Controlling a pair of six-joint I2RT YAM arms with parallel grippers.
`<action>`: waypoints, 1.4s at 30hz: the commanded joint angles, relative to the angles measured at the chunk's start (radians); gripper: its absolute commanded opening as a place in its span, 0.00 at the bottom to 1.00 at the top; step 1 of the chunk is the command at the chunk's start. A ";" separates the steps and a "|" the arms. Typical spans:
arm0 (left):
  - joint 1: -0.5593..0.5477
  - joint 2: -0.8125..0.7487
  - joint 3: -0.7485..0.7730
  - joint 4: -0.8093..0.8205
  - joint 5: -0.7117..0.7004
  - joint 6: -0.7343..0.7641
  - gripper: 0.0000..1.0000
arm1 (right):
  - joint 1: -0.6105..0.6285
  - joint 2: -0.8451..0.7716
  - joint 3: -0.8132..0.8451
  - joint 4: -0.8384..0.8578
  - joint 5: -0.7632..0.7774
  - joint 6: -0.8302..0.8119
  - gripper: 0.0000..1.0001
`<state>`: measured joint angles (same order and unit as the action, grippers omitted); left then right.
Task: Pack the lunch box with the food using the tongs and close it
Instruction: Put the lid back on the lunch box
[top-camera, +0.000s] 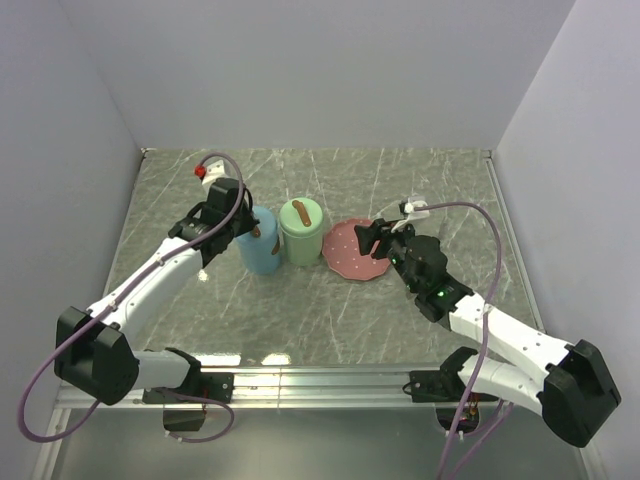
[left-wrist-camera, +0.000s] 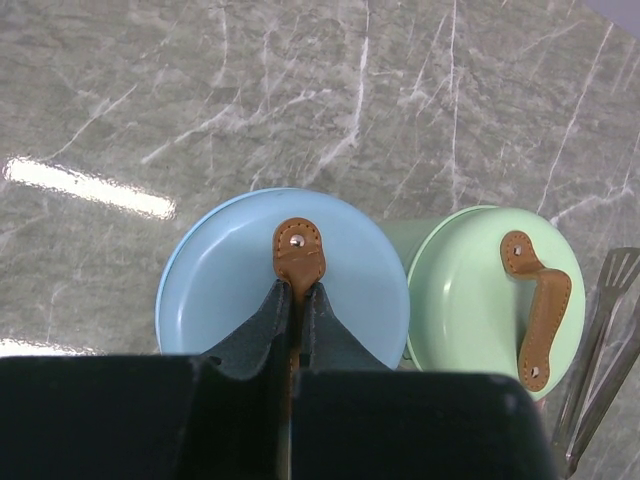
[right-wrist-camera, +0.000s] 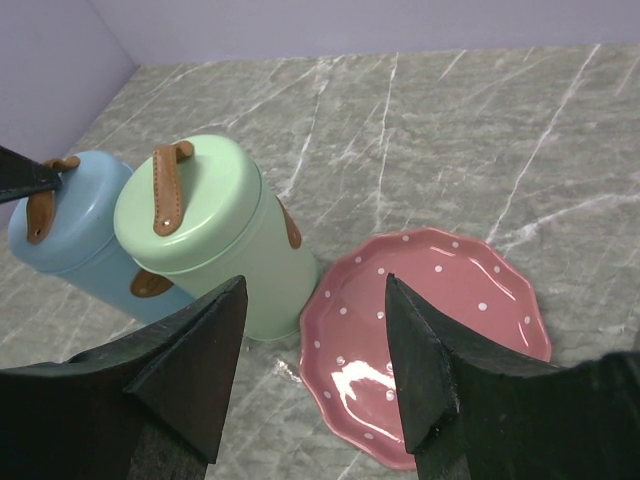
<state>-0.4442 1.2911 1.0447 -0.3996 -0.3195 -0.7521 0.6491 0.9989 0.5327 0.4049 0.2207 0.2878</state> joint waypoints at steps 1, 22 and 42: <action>-0.011 0.013 -0.034 -0.065 -0.015 0.028 0.00 | -0.011 0.009 0.016 0.045 -0.004 0.010 0.64; -0.022 -0.141 -0.035 0.013 -0.020 0.063 0.72 | -0.008 0.060 0.033 0.048 -0.027 0.014 0.65; 0.030 -0.383 -0.502 0.587 -0.530 0.224 0.78 | -0.095 0.130 0.056 -0.038 0.174 0.042 0.65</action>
<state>-0.4496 0.8581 0.5747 0.0605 -0.7208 -0.5663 0.5968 1.1107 0.5423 0.3767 0.3225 0.3019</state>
